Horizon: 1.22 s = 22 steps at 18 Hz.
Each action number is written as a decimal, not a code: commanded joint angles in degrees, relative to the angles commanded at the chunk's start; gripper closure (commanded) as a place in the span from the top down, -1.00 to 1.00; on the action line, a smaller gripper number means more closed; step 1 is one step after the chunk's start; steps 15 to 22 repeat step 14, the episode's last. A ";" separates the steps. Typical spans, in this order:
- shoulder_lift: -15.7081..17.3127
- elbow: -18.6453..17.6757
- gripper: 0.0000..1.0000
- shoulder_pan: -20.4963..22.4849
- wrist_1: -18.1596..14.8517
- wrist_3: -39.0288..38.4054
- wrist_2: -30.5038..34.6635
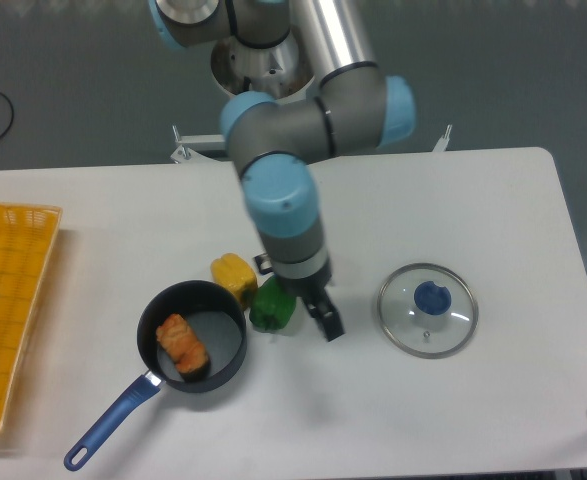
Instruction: Place the bread in the pot
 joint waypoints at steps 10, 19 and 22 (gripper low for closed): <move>-1.32 0.53 1.00 6.86 0.44 11.63 -3.00; -1.49 0.53 1.00 7.13 0.35 11.63 -2.65; -1.49 0.53 1.00 7.13 0.35 11.63 -2.65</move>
